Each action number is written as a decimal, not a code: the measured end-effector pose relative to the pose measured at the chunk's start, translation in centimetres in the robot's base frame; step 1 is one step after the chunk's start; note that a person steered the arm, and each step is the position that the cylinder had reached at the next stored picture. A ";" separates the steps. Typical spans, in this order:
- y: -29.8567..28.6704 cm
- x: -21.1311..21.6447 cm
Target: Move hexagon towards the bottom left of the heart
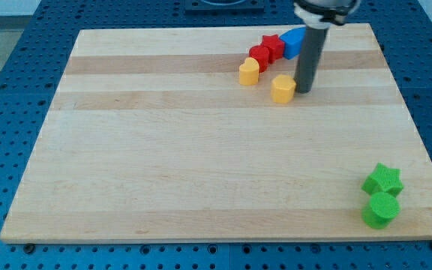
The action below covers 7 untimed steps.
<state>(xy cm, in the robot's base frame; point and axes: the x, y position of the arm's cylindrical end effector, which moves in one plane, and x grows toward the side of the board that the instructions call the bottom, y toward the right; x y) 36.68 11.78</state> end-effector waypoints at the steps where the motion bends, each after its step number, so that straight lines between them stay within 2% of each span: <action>1: -0.7 1.2; 2: -1.0 3.8; 4: -4.0 1.6; 6: -8.0 1.4; 7: -6.7 1.7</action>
<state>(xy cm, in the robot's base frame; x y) 38.40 5.06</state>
